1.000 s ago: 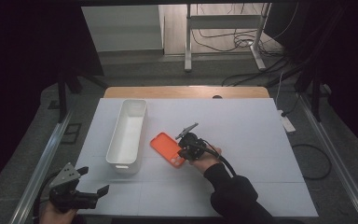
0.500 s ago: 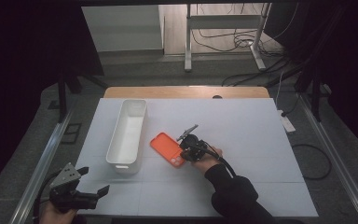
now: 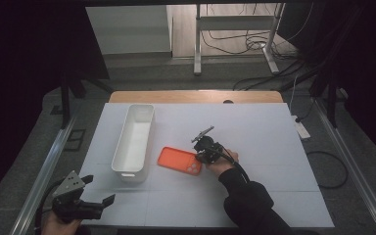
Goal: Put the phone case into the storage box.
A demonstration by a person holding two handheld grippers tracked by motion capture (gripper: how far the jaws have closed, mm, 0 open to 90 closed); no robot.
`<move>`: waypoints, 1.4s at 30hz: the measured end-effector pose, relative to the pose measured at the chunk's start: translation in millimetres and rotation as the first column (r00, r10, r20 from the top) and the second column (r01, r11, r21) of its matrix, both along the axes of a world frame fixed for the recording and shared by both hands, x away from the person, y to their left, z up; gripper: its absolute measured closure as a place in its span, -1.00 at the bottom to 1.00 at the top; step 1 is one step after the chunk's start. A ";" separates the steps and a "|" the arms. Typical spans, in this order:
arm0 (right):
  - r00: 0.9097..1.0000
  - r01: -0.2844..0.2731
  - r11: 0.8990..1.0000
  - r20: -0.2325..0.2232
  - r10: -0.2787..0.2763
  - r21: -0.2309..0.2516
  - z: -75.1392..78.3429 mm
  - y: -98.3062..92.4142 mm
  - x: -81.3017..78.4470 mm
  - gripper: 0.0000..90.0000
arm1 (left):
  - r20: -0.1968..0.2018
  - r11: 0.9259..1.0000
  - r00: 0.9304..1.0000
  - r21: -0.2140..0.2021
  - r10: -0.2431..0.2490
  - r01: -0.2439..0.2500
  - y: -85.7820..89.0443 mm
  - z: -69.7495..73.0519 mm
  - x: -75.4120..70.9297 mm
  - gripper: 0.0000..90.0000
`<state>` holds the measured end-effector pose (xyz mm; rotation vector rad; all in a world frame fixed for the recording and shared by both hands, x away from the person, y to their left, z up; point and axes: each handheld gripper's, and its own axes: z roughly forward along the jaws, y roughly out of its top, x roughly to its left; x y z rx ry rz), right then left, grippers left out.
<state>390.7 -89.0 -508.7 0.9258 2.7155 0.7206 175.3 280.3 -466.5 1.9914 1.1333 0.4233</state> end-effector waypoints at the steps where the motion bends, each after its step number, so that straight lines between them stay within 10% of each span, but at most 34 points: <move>1: 1.000 0.006 1.000 0.004 -0.006 0.000 0.1 -2.0 2.3 0.99 | 0.000 1.000 1.000 0.000 0.000 0.000 0.0 0.0 0.0 -1.00; 9: 0.999 0.052 0.999 0.010 -0.052 0.014 2.2 -11.6 10.0 0.99 | -0.001 1.000 1.000 -0.001 0.001 -0.001 0.1 0.0 0.3 -1.00; 24: 0.997 -0.066 0.990 -0.039 0.071 0.126 8.0 30.3 -12.0 0.99 | -0.005 1.000 1.000 0.001 0.004 -0.004 -0.5 0.0 0.7 -1.00; 42: 0.988 -0.134 0.987 -0.069 0.140 0.089 -4.6 71.1 -26.8 0.99 | -0.002 1.000 1.000 0.004 0.001 -0.001 -0.6 -0.1 0.4 -1.00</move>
